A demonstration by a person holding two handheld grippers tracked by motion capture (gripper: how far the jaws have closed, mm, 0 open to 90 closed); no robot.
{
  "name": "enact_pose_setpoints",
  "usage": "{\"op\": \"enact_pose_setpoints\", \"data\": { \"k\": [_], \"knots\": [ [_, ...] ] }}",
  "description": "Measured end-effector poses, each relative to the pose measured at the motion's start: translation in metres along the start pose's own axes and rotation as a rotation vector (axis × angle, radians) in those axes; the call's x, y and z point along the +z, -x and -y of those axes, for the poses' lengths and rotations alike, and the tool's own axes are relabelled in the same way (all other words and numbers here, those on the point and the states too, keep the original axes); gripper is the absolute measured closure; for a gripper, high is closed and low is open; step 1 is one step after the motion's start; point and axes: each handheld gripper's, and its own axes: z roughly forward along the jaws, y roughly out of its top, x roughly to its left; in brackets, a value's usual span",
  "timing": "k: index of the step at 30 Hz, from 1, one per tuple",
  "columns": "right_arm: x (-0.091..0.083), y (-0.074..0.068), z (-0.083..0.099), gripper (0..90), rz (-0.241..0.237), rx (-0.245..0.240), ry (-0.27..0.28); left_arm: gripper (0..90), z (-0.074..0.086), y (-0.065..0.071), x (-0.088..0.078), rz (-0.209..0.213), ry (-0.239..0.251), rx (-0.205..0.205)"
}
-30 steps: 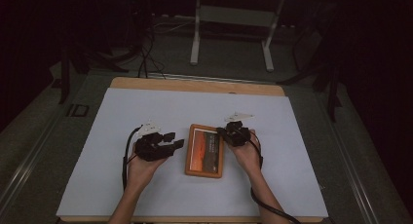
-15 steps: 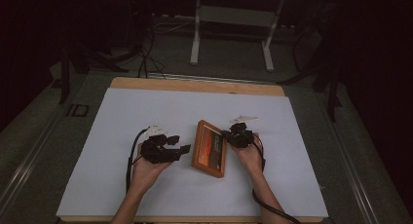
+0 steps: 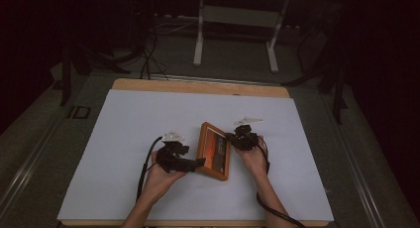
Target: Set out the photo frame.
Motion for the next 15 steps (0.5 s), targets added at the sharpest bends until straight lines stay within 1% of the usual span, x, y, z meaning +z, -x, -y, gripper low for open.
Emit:
{"op": "enact_pose_setpoints", "data": {
  "k": [2,4,6,9,11,13,15],
  "knots": [
    [0.000,0.000,0.000,90.0,-0.001,0.000,0.000,15.6,0.001,0.001,0.003,-0.001,-0.006,-0.003],
    [0.000,0.000,0.000,90.0,-0.001,-0.001,0.001,17.7,0.001,0.000,0.006,-0.015,0.000,-0.019],
    [0.000,0.000,0.001,90.0,0.000,0.001,0.004,21.6,0.002,-0.002,0.008,0.004,0.000,-0.038],
    [0.000,0.000,0.001,90.0,-0.002,0.003,0.009,26.5,0.004,-0.002,0.011,0.019,-0.010,-0.052],
    [0.000,0.000,0.001,90.0,-0.003,0.002,0.009,29.2,0.004,-0.002,0.014,0.046,-0.015,-0.073],
    [0.000,0.000,0.001,90.0,-0.002,0.002,0.010,31.2,0.005,-0.002,0.016,0.066,-0.031,-0.085],
    [0.000,0.001,0.001,90.0,-0.003,0.002,0.010,32.2,0.005,-0.002,0.019,0.070,-0.048,-0.103]
  ]
}}
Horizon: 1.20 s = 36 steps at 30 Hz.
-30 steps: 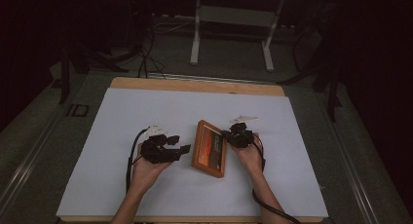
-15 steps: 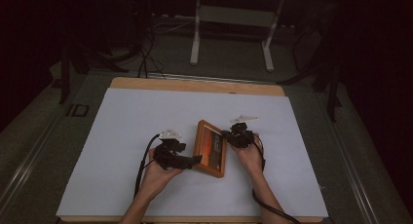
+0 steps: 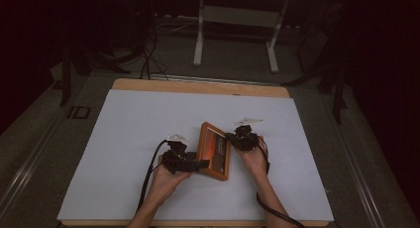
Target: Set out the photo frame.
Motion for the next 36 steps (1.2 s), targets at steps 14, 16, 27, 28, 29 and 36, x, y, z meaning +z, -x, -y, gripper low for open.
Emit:
{"op": "enact_pose_setpoints", "data": {
  "k": [14,16,27,28,29,36],
  "knots": [
    [0.000,0.000,0.000,90.0,-0.002,-0.007,0.002,49.9,0.000,-0.003,0.004,0.055,-0.020,-0.031],
    [-0.001,0.000,0.000,90.0,-0.006,-0.006,0.002,50.0,0.000,-0.003,0.004,0.052,-0.021,-0.032],
    [-0.015,0.010,0.001,88.4,-0.018,0.020,0.037,57.0,0.002,-0.006,0.006,0.015,-0.012,-0.058],
    [-0.017,0.011,0.002,87.9,-0.017,0.021,0.043,57.4,0.002,-0.006,0.006,0.015,-0.012,-0.058],
    [-0.017,0.011,0.002,87.9,-0.017,0.021,0.043,58.0,0.001,-0.005,0.006,0.013,-0.007,-0.052],
    [-0.046,0.008,0.003,80.8,-0.012,-0.020,0.103,63.1,-0.002,0.008,0.005,0.004,0.031,0.002]
  ]
}}
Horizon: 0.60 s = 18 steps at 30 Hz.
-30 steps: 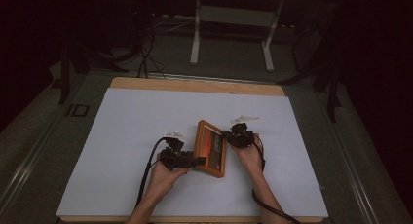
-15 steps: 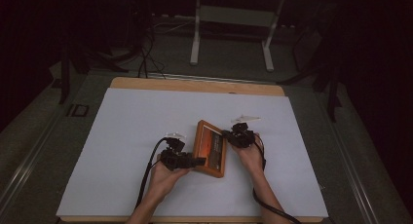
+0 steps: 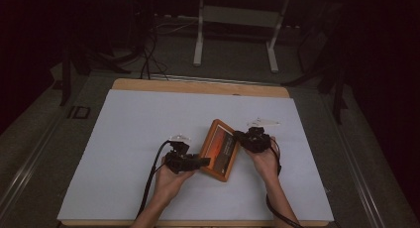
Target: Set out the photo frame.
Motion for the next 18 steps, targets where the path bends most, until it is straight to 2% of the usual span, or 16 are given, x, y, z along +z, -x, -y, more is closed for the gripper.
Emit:
{"op": "enact_pose_setpoints", "data": {
  "k": [2,3,5,7,9,15,18],
  "knots": [
    [-0.003,-0.001,-0.001,80.1,0.000,-0.004,0.005,64.4,-0.001,0.002,0.000,-0.002,0.006,0.012],
    [-0.012,-0.003,-0.001,78.1,-0.002,-0.020,0.023,65.0,-0.002,0.007,0.000,-0.010,0.018,0.038],
    [-0.020,-0.006,-0.002,76.6,-0.003,-0.036,0.038,66.0,-0.002,0.013,0.001,-0.019,0.031,0.065],
    [-0.024,-0.007,-0.001,75.9,-0.001,-0.044,0.046,66.7,-0.002,0.016,0.001,-0.024,0.038,0.075],
    [-0.035,-0.010,-0.001,74.6,0.005,-0.062,0.064,67.4,-0.002,0.022,0.002,-0.033,0.060,0.100],
    [-0.056,-0.009,-0.002,73.9,0.004,-0.076,0.093,68.3,-0.002,0.030,0.004,-0.049,0.084,0.133],
    [-0.066,-0.008,-0.004,73.5,-0.010,-0.080,0.114,68.3,-0.002,0.033,0.005,-0.055,0.098,0.136]
  ]
}}
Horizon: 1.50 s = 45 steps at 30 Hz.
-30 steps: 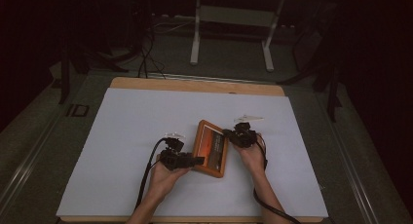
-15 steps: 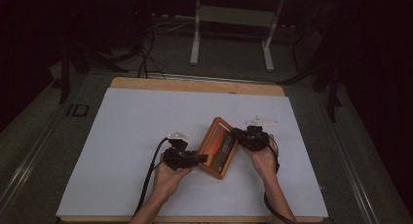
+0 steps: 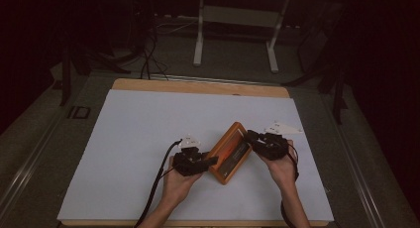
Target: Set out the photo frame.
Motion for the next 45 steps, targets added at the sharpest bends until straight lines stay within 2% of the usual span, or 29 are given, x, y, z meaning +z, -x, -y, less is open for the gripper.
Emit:
{"op": "enact_pose_setpoints", "data": {
  "k": [3,6,9,13,21,25,29,30,37,39,40,41,43,44,45],
  "knots": [
    [-0.007,-0.002,-0.003,72.2,-0.005,-0.020,-0.002,68.4,0.000,0.003,0.001,-0.004,0.012,0.000],
    [-0.008,-0.002,-0.004,72.0,-0.005,-0.044,-0.006,68.6,-0.002,0.008,0.002,-0.010,0.012,0.018],
    [-0.008,-0.001,-0.005,72.1,-0.003,-0.045,-0.008,68.7,-0.007,0.016,0.007,-0.009,0.013,0.049],
    [-0.010,-0.001,-0.006,72.2,0.000,-0.046,-0.002,68.8,-0.011,0.020,0.012,0.001,0.010,0.057],
    [-0.015,-0.001,-0.007,72.2,-0.002,-0.063,0.009,68.8,-0.017,0.023,0.015,0.015,-0.015,0.090],
    [-0.015,-0.001,-0.006,72.1,-0.005,-0.068,0.007,68.8,-0.021,0.025,0.014,0.013,-0.033,0.134],
    [-0.015,0.000,-0.006,72.0,-0.007,-0.066,0.006,68.8,-0.024,0.026,0.012,0.016,-0.039,0.156],
    [-0.016,0.000,-0.007,71.6,-0.011,-0.070,0.008,68.7,-0.027,0.026,0.009,0.023,-0.037,0.172],
    [-0.018,-0.002,-0.010,69.1,-0.052,-0.090,0.014,68.7,-0.040,0.024,-0.006,0.043,-0.019,0.206],
    [-0.017,-0.005,-0.011,67.7,-0.075,-0.106,0.009,68.7,-0.048,0.022,-0.017,0.055,0.000,0.223],
    [-0.016,-0.006,-0.011,67.2,-0.083,-0.113,0.008,68.7,-0.048,0.022,-0.017,0.055,0.000,0.223],
    [-0.016,-0.006,-0.011,67.2,-0.083,-0.113,0.008,68.7,-0.052,0.022,-0.021,0.055,0.003,0.235],
    [-0.014,-0.010,-0.012,65.2,-0.109,-0.129,0.001,68.7,-0.062,0.021,-0.033,0.064,-0.007,0.283],
    [-0.014,-0.010,-0.012,65.2,-0.109,-0.129,0.001,68.7,-0.062,0.021,-0.033,0.064,-0.007,0.283],
    [-0.013,-0.013,-0.013,64.4,-0.132,-0.145,-0.003,68.7,-0.065,0.020,-0.037,0.070,-0.014,0.301]
  ]
}}
